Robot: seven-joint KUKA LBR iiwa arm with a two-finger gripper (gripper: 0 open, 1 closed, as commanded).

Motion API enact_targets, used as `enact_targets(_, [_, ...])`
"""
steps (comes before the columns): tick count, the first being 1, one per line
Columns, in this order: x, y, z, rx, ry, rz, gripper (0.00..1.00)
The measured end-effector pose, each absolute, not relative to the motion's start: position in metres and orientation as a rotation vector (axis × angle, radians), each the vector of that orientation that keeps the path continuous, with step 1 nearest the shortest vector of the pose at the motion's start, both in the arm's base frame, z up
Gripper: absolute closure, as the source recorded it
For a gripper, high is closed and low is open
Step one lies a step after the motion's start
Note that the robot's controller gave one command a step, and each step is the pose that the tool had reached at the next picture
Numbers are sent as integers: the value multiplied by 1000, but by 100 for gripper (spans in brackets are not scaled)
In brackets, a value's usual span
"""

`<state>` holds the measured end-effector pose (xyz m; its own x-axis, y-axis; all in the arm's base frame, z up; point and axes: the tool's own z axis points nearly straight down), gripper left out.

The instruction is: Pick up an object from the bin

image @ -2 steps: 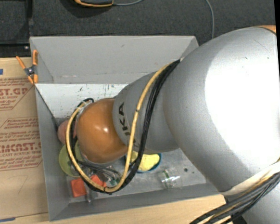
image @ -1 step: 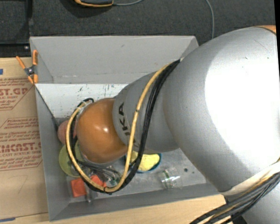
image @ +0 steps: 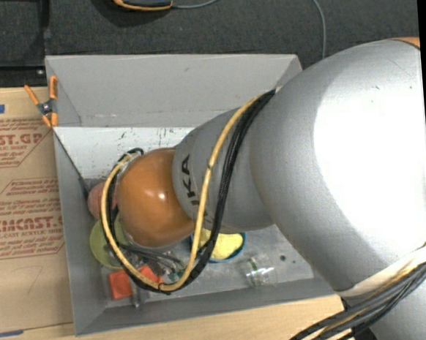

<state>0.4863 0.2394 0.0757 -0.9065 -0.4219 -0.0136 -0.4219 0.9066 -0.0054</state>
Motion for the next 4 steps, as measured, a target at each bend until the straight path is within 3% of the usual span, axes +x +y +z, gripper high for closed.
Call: enact_targets(4, [483,237,112,-677,3070,-12,100])
